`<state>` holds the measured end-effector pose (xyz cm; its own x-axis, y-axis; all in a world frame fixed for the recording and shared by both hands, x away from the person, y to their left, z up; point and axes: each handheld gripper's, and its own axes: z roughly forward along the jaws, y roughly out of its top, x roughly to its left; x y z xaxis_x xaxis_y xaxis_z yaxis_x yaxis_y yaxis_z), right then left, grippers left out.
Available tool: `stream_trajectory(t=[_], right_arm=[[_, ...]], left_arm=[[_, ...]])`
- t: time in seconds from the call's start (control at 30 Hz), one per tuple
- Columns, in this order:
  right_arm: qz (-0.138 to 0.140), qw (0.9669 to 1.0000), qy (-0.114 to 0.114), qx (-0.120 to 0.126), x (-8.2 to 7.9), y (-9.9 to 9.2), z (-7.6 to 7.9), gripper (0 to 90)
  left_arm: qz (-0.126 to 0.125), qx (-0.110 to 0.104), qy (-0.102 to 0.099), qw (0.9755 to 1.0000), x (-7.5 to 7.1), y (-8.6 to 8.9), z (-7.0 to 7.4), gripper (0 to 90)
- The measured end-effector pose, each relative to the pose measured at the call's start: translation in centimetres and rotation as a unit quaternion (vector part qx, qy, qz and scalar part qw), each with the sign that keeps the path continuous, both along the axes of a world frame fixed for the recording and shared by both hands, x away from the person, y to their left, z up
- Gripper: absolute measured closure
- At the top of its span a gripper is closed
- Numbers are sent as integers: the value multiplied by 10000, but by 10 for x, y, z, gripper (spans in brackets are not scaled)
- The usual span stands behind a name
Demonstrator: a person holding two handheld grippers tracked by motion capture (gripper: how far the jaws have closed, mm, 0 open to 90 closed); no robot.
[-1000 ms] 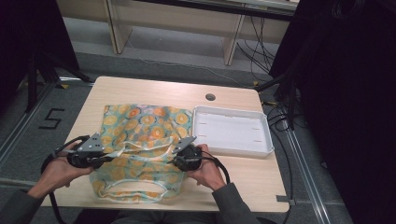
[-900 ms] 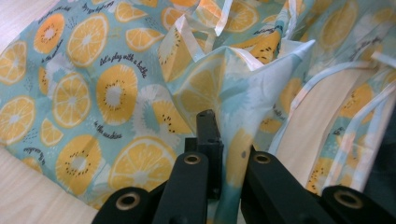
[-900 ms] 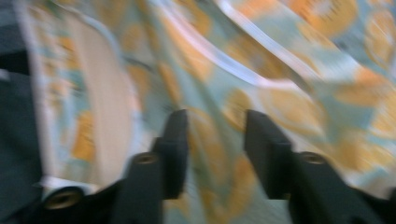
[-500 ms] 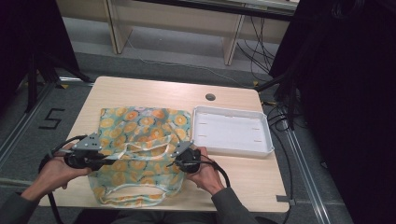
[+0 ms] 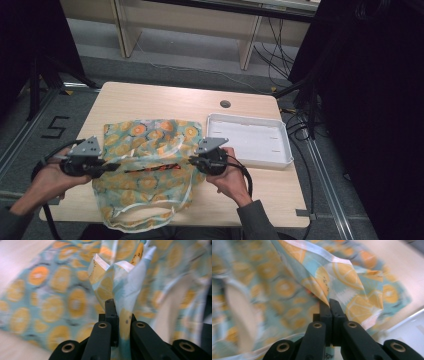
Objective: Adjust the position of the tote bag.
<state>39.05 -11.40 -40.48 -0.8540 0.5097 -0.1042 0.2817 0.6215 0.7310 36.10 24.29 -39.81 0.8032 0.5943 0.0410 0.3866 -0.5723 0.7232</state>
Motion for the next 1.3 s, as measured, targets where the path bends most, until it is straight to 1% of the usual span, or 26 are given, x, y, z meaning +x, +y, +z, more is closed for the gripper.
stream_trajectory(t=[0.03,0.07,0.13,0.17,0.2,0.23,0.27,0.33,0.37,0.4,0.5,0.53,0.57,0.6,0.7,0.73,0.77,0.83,0.87,0.9,0.93,0.97,1.03,1.1,1.2,1.3], right_arm=[[0,10000,0,0,0,0,0,900],[-252,9993,-179,-233,21,7,-5,900],[-437,9978,-278,-408,37,13,-13,900],[-501,9971,-295,-486,47,16,-17,900],[-511,9967,-321,-543,56,20,-24,900],[-511,9967,-321,-543,56,20,-24,900],[-608,9956,-285,-652,71,27,-36,900],[-632,9954,-5,-724,79,34,-47,900],[-639,9950,-6,-770,84,36,-52,900],[-617,9946,61,-828,87,38,-56,900],[-512,9935,164,-1000,94,41,-65,864],[-572,9930,195,-1011,94,42,-67,809],[-597,9924,354,-1020,94,42,-68,756],[-638,9924,344,-992,93,42,-67,720],[-659,9930,82,-972,89,41,-56,640],[-590,9951,-49,-796,78,39,-41,600],[-529,9951,-131,-820,74,37,-33,596],[-258,9985,-215,-432,61,37,-17,601],[-86,9997,-53,-210,52,39,-12,606],[161,9997,-35,-158,46,43,-9,617],[363,9992,20,-172,40,47,-8,616],[422,9988,119,-226,35,52,-10,608],[667,9964,302,-424,30,60,-19,546],[652,9955,370,-587,30,64,-26,481],[513,9960,399,-619,38,65,-40,381],[459,9956,309,-758,46,69,-50,366]], left_arm=[[0,0,0,10000,0,0,0,888],[118,109,-14,9999,18,-3,-3,887],[259,291,-43,9992,36,-7,-10,887],[259,291,-43,9992,36,-7,-10,887],[440,373,-27,9983,53,-8,-19,887],[440,373,-27,9983,53,-8,-19,887],[573,401,105,9975,68,-9,-29,887],[656,412,234,9967,81,-7,-41,886],[587,483,313,9966,87,-5,-46,886],[683,402,436,9959,91,-5,-52,886],[682,474,584,9948,97,-5,-70,884],[676,441,648,9946,98,-4,-73,884],[712,377,646,9946,98,-4,-75,883],[676,432,672,9945,99,-3,-75,883],[696,403,665,9945,98,-3,-73,883],[678,397,645,9948,98,-3,-72,883],[696,406,666,9945,98,-3,-71,883],[685,405,671,9946,98,-4,-71,883],[702,399,675,9944,98,-4,-71,883],[702,412,680,9944,97,-4,-70,882],[768,351,653,9943,97,-5,-71,882],[677,418,672,9946,97,-3,-69,882],[678,360,646,9950,96,-2,-68,880],[685,313,687,9948,96,-2,-68,877],[700,238,687,9949,96,0,-67,869],[686,237,698,9949,96,1,-67,855]])
